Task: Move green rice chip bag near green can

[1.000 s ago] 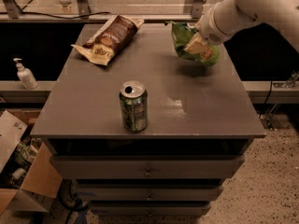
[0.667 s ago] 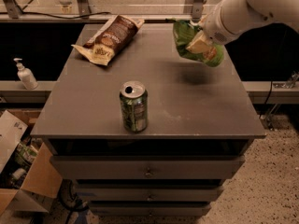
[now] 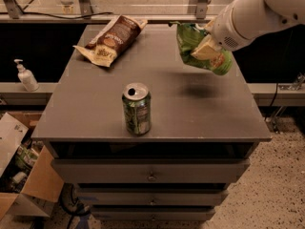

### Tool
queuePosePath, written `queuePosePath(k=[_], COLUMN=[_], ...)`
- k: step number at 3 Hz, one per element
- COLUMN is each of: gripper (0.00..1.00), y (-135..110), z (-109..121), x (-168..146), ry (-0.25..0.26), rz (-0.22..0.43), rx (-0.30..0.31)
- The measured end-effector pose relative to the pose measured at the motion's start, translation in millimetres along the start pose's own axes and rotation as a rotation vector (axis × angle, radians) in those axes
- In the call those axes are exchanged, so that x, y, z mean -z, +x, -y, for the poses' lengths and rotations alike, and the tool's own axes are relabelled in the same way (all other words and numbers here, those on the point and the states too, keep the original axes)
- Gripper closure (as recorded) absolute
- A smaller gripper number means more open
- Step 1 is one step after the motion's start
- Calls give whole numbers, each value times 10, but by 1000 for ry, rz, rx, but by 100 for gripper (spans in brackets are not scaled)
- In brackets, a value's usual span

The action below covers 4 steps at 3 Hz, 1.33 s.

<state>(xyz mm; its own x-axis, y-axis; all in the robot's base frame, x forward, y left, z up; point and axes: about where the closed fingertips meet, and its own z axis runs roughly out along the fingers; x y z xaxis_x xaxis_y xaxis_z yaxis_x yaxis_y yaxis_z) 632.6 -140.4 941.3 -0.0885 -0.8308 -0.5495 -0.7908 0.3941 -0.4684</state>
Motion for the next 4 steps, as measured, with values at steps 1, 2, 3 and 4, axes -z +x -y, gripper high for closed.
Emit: queuePosePath(k=[1,2,3,4], gripper=[100,100,100,100], y=[-101,-183,-344,-470], z=[-148,-320,-606,-802], x=[210,373,475,527], ry=[-8,-25,-81,-135], rz=[-4,-12,-15,-23], rx=[-40,-69,-75,-86])
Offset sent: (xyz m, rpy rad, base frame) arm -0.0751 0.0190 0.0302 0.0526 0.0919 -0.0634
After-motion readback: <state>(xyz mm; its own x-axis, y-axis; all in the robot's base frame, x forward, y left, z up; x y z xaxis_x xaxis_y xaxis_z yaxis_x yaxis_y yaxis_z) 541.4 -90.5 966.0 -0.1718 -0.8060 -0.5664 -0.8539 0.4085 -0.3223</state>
